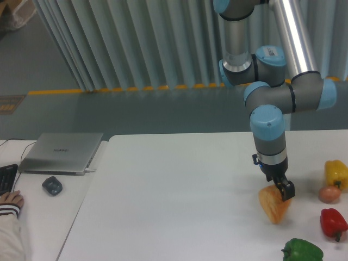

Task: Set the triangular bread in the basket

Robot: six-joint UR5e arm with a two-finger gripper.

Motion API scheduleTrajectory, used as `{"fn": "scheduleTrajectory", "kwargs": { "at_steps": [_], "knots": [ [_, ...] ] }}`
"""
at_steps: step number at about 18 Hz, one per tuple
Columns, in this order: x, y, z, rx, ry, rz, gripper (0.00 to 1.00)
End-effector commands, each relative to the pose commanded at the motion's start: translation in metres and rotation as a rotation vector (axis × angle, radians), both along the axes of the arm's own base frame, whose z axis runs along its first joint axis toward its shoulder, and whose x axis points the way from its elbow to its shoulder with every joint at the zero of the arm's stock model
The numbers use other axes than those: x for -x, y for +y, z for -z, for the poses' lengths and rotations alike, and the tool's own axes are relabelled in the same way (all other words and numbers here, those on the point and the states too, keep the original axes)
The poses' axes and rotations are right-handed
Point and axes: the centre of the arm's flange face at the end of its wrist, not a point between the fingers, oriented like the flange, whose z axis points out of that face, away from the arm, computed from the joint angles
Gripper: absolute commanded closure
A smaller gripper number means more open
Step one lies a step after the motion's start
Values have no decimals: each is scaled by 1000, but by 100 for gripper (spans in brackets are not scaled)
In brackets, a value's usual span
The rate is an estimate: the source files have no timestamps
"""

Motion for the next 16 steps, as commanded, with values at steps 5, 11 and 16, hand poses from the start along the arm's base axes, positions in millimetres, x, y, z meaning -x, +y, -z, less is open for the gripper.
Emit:
{"fn": "scheduleTrajectory", "kwargs": {
  "at_steps": [5, 11, 16],
  "knots": [
    [-1, 3, 3, -1, 3, -7, 53],
    [6, -6, -40, -45, 41, -11, 100],
    [37, -42, -102, -55, 35, -60, 100]
  ]
}}
